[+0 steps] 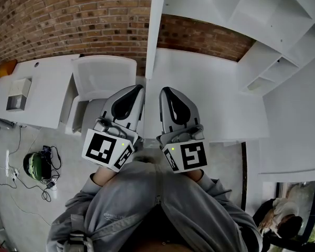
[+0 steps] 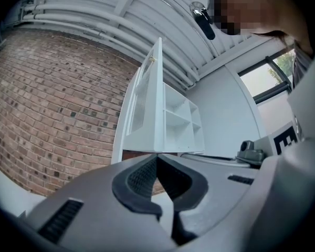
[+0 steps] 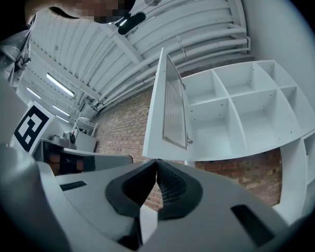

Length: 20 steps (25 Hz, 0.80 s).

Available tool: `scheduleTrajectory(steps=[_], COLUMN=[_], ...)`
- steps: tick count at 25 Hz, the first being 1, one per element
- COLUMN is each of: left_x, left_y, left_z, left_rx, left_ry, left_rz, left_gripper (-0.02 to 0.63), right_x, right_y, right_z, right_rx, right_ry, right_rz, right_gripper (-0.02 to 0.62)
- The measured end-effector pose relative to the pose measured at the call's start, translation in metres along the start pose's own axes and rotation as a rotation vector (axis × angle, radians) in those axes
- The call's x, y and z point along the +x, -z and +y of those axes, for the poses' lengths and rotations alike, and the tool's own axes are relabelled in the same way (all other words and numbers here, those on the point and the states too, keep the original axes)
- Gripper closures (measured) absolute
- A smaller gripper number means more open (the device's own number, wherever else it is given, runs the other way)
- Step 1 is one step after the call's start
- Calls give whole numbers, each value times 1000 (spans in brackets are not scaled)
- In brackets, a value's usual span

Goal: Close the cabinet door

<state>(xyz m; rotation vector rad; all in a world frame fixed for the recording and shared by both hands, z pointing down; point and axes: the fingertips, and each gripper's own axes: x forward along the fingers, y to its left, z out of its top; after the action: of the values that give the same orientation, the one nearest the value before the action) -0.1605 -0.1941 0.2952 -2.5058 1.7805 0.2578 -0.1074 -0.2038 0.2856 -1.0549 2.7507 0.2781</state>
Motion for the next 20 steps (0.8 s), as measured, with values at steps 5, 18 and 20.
scheduleTrajectory(steps=[5,18,20], left_x=[1,-1,0], left_y=[-10,-20,-25], left_z=[0,3,3], left_rx=[12,19,37], left_ry=[37,100,107], left_rz=[-7,-15,-21], left_gripper=[601,601,601], right_x=[3,10,12], right_y=[-7,-21,-26], right_z=[6,11,11], right_rx=[-8,-36,-47], right_ry=[11,53,53], right_rz=[-1,-13,-17], right_gripper=[568,568,569])
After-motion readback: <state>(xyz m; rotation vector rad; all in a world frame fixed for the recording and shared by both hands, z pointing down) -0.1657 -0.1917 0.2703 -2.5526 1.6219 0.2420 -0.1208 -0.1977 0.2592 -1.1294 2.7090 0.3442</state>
